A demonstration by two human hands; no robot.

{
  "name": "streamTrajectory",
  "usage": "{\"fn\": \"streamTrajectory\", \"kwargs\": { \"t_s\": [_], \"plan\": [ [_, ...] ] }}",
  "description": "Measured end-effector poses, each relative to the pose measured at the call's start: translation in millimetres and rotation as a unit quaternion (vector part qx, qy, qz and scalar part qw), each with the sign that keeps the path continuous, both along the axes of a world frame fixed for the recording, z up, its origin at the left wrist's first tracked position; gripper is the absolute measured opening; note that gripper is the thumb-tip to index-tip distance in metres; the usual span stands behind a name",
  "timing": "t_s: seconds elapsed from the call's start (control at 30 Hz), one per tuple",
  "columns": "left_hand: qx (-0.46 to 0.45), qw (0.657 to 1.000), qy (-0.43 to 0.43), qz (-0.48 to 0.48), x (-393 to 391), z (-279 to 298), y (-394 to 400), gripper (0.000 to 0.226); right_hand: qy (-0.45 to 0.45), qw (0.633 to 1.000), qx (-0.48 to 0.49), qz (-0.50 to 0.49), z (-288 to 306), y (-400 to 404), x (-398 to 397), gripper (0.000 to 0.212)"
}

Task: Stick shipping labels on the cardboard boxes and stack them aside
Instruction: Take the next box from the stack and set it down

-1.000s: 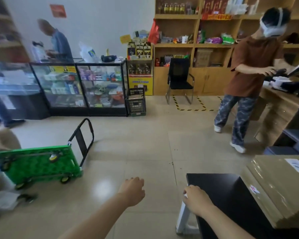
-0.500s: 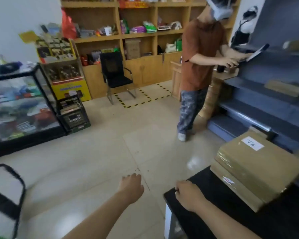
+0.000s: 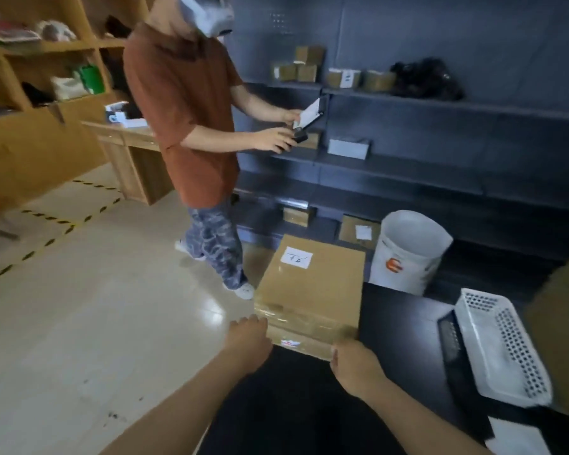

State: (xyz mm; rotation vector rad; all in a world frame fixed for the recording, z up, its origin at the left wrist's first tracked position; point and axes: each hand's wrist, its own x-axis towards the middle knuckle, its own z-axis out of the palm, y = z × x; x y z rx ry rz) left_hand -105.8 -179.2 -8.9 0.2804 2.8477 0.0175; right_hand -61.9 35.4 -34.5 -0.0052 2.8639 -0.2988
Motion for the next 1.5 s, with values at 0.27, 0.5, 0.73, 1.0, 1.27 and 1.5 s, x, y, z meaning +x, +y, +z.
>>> {"fn": "streamTrajectory", "kwargs": {
  "t_s": [0.27, 0.5, 0.73, 1.0, 1.27, 1.5],
  "plan": [
    [0.092, 0.995, 0.026, -0.029, -51, -19, 1, 0.037, -0.008, 0.982, -0.023, -0.186, -23, 17, 0, 0.023],
    [0.246, 0.95, 0.15, 0.124, -87, -14, -19, 0.02, 0.109, 0.905, -0.139, -0.387, -27, 20, -23, 0.022],
    [0.448, 0.859, 0.031, 0.245, -133, -37, -13, 0.042, 0.149, 0.821, -0.298, -0.465, -16, 12, -87, 0.035],
    [0.534, 0.793, -0.058, 0.287, -142, -55, 9, 0.04, 0.109, 0.84, -0.23, -0.48, -40, 0, -115, 0.058],
    [0.522, 0.792, -0.034, 0.313, -142, -61, 10, 0.039, 0.107, 0.861, -0.174, -0.466, -43, -2, -116, 0.06],
    [0.523, 0.788, -0.022, 0.325, -139, -60, 11, 0.043, 0.139, 0.843, -0.215, -0.472, -41, -2, -113, 0.059]
  ]
}}
